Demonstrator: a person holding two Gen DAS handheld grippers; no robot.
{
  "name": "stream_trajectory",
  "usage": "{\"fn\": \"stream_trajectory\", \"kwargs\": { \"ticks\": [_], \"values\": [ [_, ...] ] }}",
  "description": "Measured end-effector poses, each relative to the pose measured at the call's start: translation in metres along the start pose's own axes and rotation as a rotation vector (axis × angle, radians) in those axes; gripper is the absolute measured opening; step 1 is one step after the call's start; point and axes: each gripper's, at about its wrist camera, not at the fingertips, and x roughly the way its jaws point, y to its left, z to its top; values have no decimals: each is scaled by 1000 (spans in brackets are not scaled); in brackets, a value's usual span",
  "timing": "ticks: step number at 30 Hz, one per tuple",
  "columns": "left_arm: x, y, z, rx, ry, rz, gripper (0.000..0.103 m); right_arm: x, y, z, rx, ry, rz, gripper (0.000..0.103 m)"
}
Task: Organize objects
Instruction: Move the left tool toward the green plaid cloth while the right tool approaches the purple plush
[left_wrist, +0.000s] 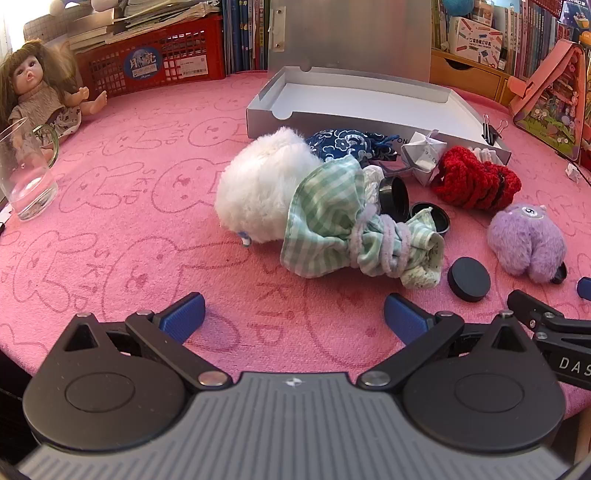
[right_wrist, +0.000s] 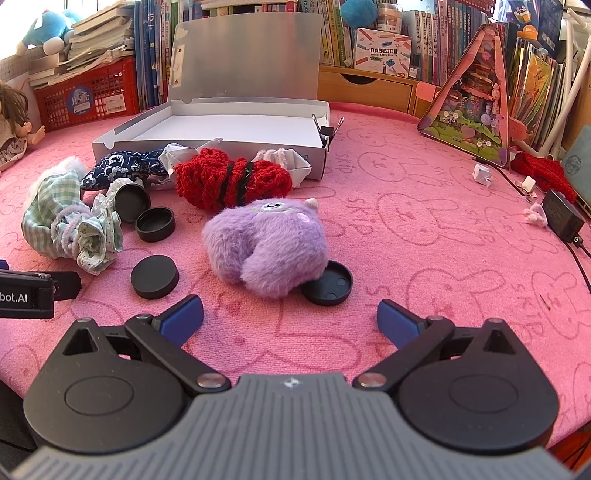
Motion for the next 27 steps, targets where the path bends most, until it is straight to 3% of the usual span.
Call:
{"fn": "stream_trajectory", "kwargs": {
  "ticks": [15, 27],
  "values": [
    [-3, -1, -3, 8, -4, 1, 103, 0, -2, -1, 9, -14, 14, 103],
    [-5, -1, -11, 21, -71, -10, 103, -2, -1, -7, 16, -60, 8, 103]
  ]
}}
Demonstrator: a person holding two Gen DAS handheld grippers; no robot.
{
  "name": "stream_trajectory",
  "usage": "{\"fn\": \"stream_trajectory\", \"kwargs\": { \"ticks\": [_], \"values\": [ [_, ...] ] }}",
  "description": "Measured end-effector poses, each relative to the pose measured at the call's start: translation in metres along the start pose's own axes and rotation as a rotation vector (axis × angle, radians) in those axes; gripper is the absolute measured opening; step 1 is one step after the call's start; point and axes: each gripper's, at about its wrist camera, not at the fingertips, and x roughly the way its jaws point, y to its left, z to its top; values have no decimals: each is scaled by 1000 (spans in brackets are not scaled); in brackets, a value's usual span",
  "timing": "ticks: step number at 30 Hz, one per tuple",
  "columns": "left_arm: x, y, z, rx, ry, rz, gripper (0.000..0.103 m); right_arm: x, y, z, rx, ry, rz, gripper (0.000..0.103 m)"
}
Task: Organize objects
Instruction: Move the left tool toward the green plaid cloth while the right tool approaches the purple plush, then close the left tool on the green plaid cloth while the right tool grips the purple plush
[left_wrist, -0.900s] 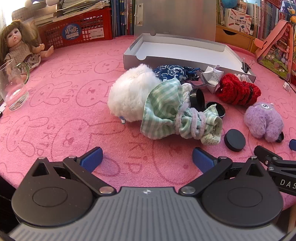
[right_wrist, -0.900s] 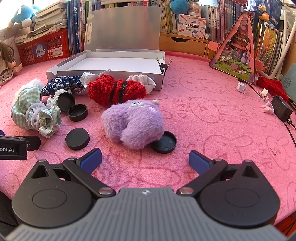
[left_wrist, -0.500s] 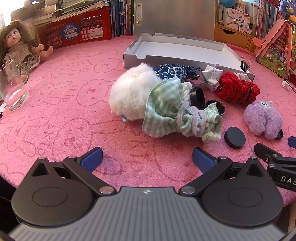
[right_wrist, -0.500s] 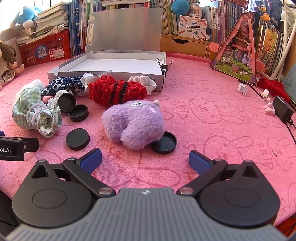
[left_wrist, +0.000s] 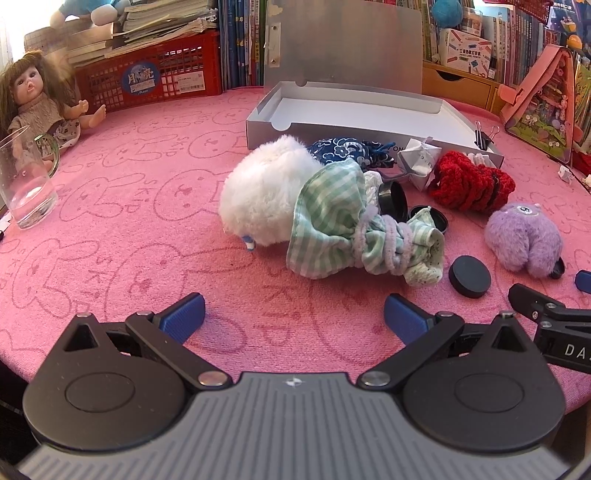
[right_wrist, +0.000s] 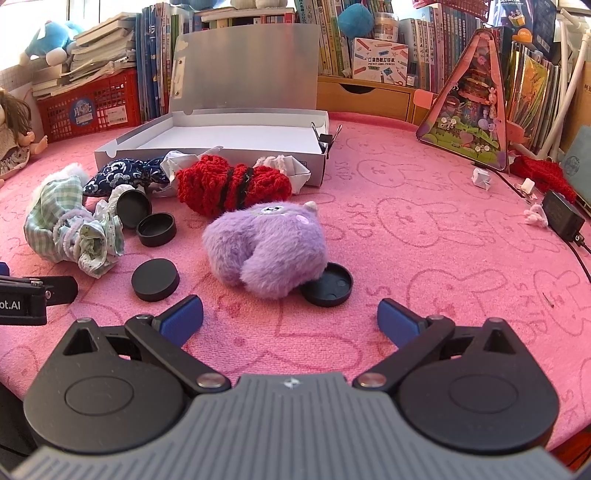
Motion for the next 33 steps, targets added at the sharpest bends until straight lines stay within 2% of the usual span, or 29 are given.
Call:
{"fn": "stream_trajectory", "kwargs": {
  "ticks": [11, 19, 23, 28, 30, 32, 33],
  "values": [
    [1, 1, -1, 2, -14, -3, 103, -4, -4, 0, 29, -35, 23, 103],
    [-16, 4, 9, 16, -135, -22, 103, -16, -2, 12, -30, -148, -1, 103],
    [-17, 5, 20, 18, -162, -25, 103, -11, 0, 19, -66, -165, -24, 103],
    [-18, 9, 26, 14, -180, -58, 103, -4, 2, 21, -94, -160, -8, 102],
    [-20, 6, 25, 15, -184, -84, 97, -1, 5, 20, -104, -155, 1, 100],
    [-22, 2, 22, 21, -178, -102, 81, 2, 7, 19, -113, -149, 11, 99],
    [-21, 0, 21, 24, -171, -112, 77, 3, 9, 19, -118, -146, 15, 98]
  ]
}}
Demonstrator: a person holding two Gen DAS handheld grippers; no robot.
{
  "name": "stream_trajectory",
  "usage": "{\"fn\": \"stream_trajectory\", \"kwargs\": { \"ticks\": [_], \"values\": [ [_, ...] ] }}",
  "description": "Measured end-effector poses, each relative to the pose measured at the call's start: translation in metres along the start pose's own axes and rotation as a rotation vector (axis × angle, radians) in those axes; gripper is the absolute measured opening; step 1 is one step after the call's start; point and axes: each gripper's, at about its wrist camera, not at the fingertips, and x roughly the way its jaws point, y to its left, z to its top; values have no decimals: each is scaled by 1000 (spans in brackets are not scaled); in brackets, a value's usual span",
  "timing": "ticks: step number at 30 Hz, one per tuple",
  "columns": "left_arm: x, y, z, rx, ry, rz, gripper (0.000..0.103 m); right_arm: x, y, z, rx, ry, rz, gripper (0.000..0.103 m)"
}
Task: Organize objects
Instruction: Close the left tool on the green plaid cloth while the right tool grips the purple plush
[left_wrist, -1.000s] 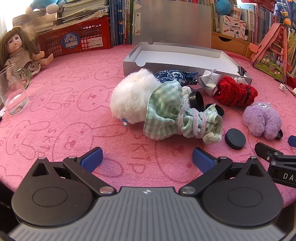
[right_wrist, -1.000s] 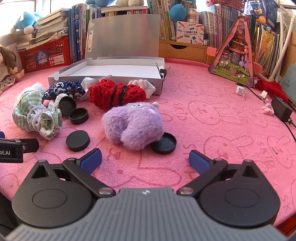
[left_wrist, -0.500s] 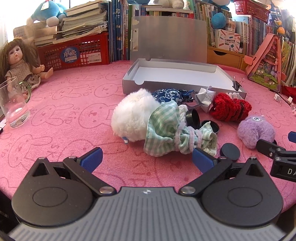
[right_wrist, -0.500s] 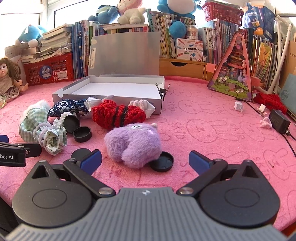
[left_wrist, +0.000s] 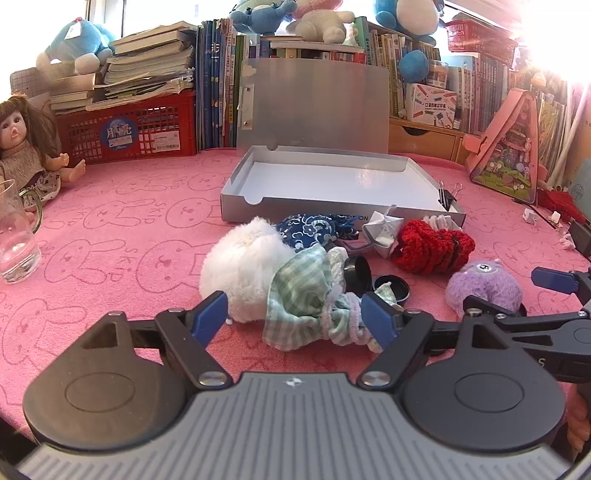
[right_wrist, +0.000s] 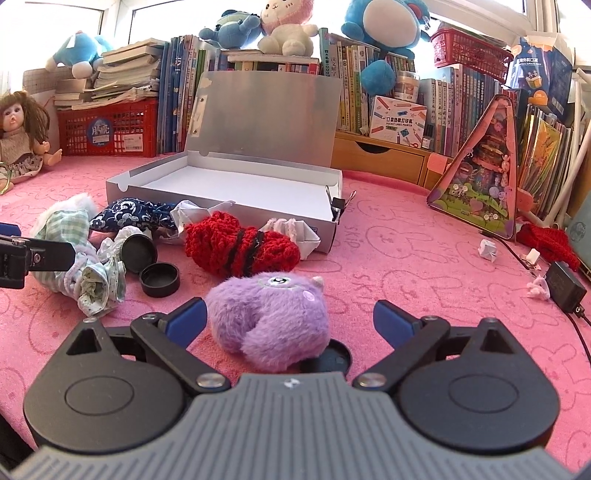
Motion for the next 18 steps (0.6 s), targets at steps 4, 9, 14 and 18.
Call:
{"fn": "stream_trajectory", "kwargs": {
  "ticks": [4, 9, 14, 18],
  "values": [
    [-1, -9, -4, 19, 4, -37, 66, 3, 4, -1, -20, 0, 18, 95],
    [4, -20, -8, 82, -14, -46, 66, 11, 8, -1, -30, 10, 38, 91],
    [16, -25, -9, 103, -13, -50, 71, 15, 8, -1, -30, 35, 54, 88],
    [24, -28, -6, 115, -27, -49, 77, 17, 7, -1, -19, 47, 59, 88]
  ]
}}
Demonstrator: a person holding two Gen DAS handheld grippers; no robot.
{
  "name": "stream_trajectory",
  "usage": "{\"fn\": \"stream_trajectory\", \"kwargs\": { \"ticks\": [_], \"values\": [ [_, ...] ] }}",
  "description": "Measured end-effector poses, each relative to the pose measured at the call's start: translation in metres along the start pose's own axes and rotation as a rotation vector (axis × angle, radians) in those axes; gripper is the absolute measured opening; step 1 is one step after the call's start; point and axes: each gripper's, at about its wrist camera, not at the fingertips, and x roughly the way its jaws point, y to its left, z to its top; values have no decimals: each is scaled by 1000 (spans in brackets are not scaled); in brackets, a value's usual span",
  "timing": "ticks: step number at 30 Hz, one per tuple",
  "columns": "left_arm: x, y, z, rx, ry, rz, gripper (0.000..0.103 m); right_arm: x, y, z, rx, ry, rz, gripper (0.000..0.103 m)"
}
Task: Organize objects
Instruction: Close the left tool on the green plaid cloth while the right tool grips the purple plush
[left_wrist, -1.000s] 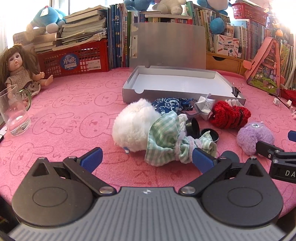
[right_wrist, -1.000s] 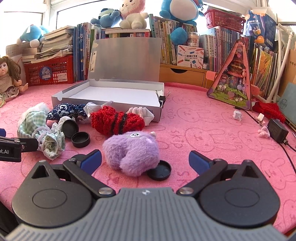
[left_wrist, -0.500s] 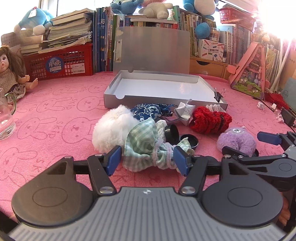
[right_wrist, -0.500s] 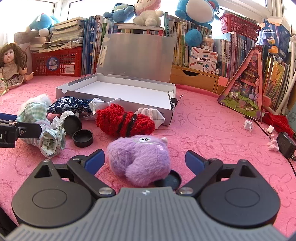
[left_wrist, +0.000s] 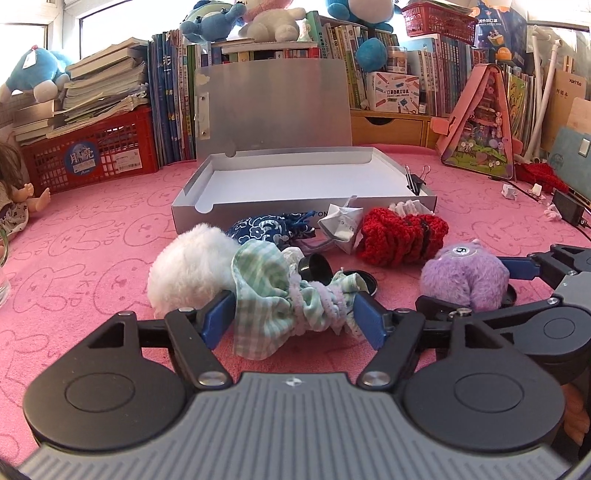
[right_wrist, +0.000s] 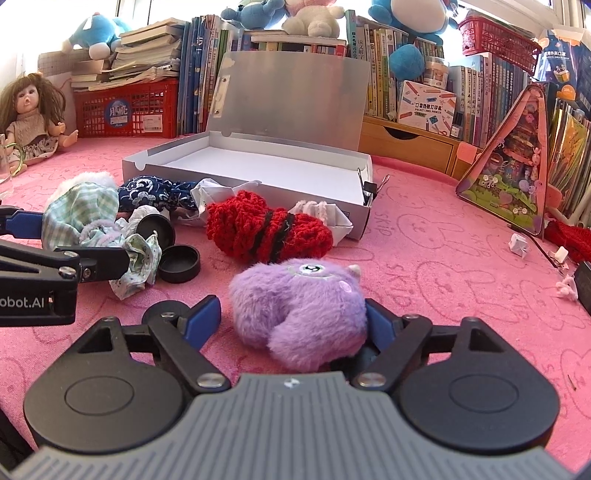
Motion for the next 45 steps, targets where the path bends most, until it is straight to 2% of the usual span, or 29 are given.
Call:
{"fn": "stream_trajectory", "kwargs": {
  "ticks": [5, 11, 17, 26, 37, 41, 42, 45],
  "values": [
    [12, -2, 2, -4, -1, -7, 85, 2, -5, 0, 32, 12, 16, 88],
    [23, -5, 4, -18, 2, -14, 85, 2, -5, 0, 43, 14, 19, 88],
    [18, -5, 2, -25, -10, -13, 85, 2, -6, 0, 46, 12, 20, 88],
    [5, 1, 2, -54, -22, -40, 65, 2, -6, 0, 47, 12, 22, 88],
    [8, -1, -9, -59, 4, -53, 65, -1, -7, 0, 55, 6, 23, 86],
    [2, 1, -8, -82, -10, -87, 47, -2, -7, -1, 50, -5, 24, 78],
    [1, 1, -7, -85, -11, -89, 45, -3, -7, -1, 52, -7, 25, 75],
    [-3, 2, -7, -91, -13, -88, 43, -4, -10, -2, 66, -12, 35, 72]
  ]
}}
